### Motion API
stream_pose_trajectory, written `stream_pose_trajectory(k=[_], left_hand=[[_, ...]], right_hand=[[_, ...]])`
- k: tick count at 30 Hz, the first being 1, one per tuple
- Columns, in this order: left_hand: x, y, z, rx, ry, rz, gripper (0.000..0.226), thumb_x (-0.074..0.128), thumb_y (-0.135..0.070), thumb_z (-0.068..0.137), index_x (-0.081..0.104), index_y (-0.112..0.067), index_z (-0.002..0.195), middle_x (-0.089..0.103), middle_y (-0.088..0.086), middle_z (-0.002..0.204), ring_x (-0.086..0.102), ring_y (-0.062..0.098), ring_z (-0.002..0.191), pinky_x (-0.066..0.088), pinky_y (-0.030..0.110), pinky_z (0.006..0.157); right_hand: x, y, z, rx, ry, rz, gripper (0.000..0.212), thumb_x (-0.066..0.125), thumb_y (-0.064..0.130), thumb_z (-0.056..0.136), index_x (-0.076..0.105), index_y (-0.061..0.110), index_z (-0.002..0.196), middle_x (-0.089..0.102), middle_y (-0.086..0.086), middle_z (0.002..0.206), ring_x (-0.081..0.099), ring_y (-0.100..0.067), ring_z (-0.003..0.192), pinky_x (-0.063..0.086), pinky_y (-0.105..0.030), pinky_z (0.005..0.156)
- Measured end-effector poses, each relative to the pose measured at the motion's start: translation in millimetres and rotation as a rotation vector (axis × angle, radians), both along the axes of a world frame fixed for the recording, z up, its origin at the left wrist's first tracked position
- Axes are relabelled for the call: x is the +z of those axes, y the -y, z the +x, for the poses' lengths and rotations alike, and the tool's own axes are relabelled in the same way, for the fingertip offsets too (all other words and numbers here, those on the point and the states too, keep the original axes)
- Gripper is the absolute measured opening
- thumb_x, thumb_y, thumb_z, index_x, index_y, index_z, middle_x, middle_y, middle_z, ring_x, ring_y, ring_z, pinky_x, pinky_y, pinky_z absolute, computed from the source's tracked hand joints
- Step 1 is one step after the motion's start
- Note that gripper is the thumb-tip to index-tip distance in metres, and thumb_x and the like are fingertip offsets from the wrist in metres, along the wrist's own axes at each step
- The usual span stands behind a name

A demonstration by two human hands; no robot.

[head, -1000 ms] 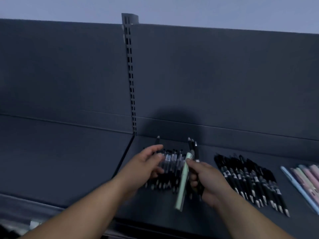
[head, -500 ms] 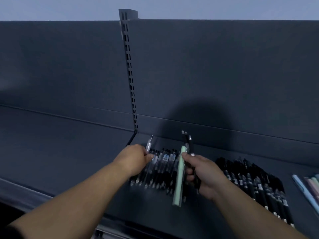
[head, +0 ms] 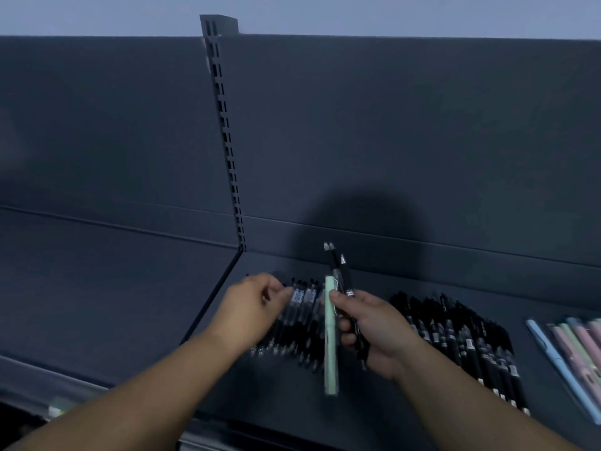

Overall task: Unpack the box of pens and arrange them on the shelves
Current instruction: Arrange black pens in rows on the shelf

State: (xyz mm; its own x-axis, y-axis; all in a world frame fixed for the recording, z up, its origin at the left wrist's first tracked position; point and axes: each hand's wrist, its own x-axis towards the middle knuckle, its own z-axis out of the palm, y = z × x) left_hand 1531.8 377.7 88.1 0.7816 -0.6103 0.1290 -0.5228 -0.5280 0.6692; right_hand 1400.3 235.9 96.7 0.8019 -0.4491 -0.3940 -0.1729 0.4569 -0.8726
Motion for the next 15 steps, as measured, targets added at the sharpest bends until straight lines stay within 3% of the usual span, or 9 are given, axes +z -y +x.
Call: stream_pose_trajectory(k=[3,7,8,11,15], left_hand=[[12,8,-41,-0.227,-0.379,-0.082,0.025,0.07,-0.04,0.082,0.064,-0.026,0.101,0.069,-0.006,0.084,0.064,0.001,0.074,0.048,0.012,0.065],[17,9,-54,-0.269,-0.769,-0.258,0.02,0.06,-0.005,0.09,0.06,-0.012,0.108,0.07,-0.004,0.081,0.067,0.006,0.073,0.051,0.018,0.064],[18,7,-50,-0.21,-0.769,-0.268,0.019,0.054,-0.002,0.092,0.059,-0.012,0.107,0.068,-0.003,0.076,0.064,0.009,0.066,0.05,0.02,0.06],[20,-1,-30,0.011,-0.546,-0.217,0.01,0.048,-0.015,0.095,0.057,-0.018,0.098,0.051,-0.001,0.063,0.045,0.012,0.053,0.039,0.027,0.052],[34,-9,-3,0.114,-0.439,-0.308,0.014,0.056,-0.036,0.093,0.06,-0.023,0.096,0.046,-0.007,0.056,0.04,0.008,0.046,0.038,0.023,0.047]], right_hand=[[4,-3,4,-0.001,0.032,0.051,0.01,0.063,0.018,0.091,0.064,0.009,0.087,0.053,-0.003,0.063,0.044,-0.008,0.047,0.036,-0.017,0.038],[8,-7,9,0.014,0.022,0.038,0.012,0.062,0.021,0.092,0.059,0.012,0.085,0.052,-0.001,0.058,0.041,-0.008,0.041,0.034,-0.017,0.035],[8,-5,10,0.025,0.018,0.009,0.011,0.061,0.021,0.093,0.06,0.012,0.086,0.058,0.0,0.063,0.04,-0.006,0.043,0.032,-0.016,0.035],[11,1,6,0.175,-0.055,-0.198,0.012,0.058,0.02,0.096,0.064,0.012,0.1,0.064,0.002,0.08,0.042,-0.006,0.049,0.03,-0.017,0.039],[20,12,0,0.533,-0.154,-0.659,0.01,0.053,0.022,0.099,0.063,0.019,0.1,0.059,0.005,0.075,0.046,-0.003,0.048,0.034,-0.019,0.044]])
